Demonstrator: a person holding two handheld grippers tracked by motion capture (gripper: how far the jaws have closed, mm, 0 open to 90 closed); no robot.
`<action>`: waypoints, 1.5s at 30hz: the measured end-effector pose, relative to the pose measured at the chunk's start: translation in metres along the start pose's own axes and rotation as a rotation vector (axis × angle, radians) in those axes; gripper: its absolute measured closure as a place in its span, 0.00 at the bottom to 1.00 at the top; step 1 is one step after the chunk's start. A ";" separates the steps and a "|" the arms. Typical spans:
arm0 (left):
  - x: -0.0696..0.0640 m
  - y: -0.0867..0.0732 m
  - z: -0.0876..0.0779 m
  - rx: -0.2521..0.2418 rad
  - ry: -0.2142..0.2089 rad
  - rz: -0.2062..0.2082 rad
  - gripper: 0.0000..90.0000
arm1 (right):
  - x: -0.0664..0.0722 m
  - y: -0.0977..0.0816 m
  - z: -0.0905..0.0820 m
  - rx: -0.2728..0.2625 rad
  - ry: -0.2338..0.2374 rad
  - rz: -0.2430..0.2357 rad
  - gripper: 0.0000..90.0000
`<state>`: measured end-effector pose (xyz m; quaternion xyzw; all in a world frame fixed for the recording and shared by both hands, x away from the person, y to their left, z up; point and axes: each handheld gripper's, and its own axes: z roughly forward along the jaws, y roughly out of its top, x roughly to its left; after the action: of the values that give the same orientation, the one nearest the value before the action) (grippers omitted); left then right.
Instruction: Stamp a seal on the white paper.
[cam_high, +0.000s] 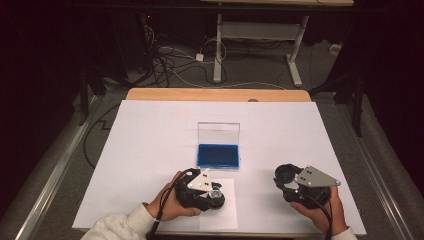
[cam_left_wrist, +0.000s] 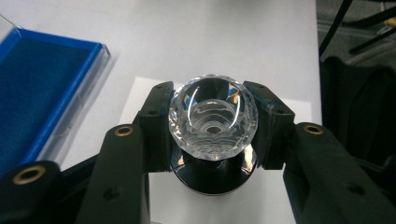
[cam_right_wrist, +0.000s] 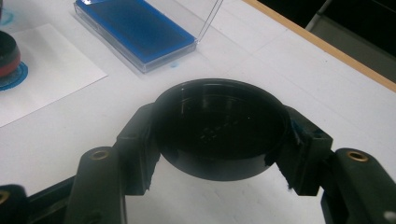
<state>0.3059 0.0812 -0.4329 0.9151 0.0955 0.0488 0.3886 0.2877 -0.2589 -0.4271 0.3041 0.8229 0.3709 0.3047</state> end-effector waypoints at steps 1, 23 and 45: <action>0.000 0.001 -0.003 -0.012 0.003 -0.001 0.61 | 0.001 0.000 0.000 0.000 -0.001 -0.001 0.42; 0.021 -0.004 -0.052 -0.120 0.129 -0.058 0.61 | -0.003 0.000 0.000 -0.006 -0.007 0.011 0.42; 0.037 -0.021 -0.080 -0.165 0.209 -0.125 0.61 | -0.004 0.002 0.007 0.001 0.001 0.013 0.42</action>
<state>0.3262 0.1595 -0.3924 0.8623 0.1879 0.1272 0.4527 0.2959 -0.2578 -0.4276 0.3093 0.8212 0.3728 0.3016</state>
